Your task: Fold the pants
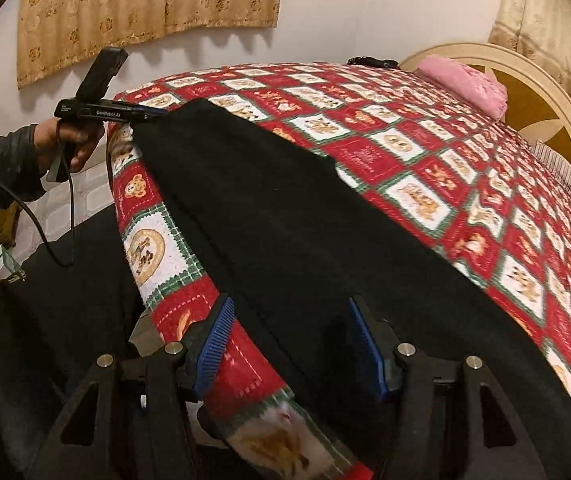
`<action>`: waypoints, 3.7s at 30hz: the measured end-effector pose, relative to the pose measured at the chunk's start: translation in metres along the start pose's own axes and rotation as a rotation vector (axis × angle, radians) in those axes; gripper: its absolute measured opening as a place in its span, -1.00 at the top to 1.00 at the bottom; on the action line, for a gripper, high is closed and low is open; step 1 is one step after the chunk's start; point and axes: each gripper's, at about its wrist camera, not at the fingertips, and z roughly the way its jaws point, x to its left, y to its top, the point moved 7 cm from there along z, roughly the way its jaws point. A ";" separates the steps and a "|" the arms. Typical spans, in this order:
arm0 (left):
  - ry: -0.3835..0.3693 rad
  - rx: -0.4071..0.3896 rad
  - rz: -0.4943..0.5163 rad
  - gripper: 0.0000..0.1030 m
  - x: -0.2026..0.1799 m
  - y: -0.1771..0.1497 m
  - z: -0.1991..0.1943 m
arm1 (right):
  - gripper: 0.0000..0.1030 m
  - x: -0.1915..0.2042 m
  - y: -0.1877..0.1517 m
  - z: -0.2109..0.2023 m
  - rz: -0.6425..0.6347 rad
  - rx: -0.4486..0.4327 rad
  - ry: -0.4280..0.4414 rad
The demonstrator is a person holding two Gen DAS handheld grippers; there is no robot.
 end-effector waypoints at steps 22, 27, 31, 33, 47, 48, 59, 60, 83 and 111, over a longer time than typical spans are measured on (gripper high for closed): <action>0.074 -0.064 0.054 -0.22 -0.018 0.018 -0.013 | 0.94 0.021 -0.007 0.011 -0.093 0.109 0.065; 0.059 -0.124 0.153 -0.22 -0.055 0.036 -0.026 | 0.32 0.001 0.008 -0.005 -0.042 0.071 0.085; -0.063 -0.091 0.193 -0.29 -0.105 0.040 -0.004 | 0.09 -0.026 0.037 -0.007 0.056 0.008 0.117; -0.115 -0.070 0.214 -0.34 -0.127 0.035 0.009 | 0.09 -0.037 0.051 -0.002 0.104 -0.006 0.131; -0.215 0.125 0.214 -0.40 -0.169 -0.006 0.055 | 0.09 -0.087 0.097 0.083 0.423 0.041 0.219; -0.224 0.132 0.215 -0.43 -0.169 -0.007 0.055 | 0.10 -0.090 0.099 0.090 0.460 0.045 0.239; -0.208 0.110 0.294 -0.49 -0.175 -0.019 0.048 | 0.91 -0.085 0.107 0.123 0.626 0.083 0.338; -0.213 0.107 0.290 -0.53 -0.175 -0.019 0.048 | 0.91 -0.089 0.105 0.127 0.640 0.094 0.320; -0.439 0.141 0.488 -0.62 -0.307 -0.005 0.061 | 0.01 -0.223 -0.119 -0.174 0.986 -0.145 -0.193; -0.468 0.235 0.691 -0.26 -0.399 -0.038 0.098 | 0.22 -0.270 -0.278 -0.251 1.396 -0.278 -0.471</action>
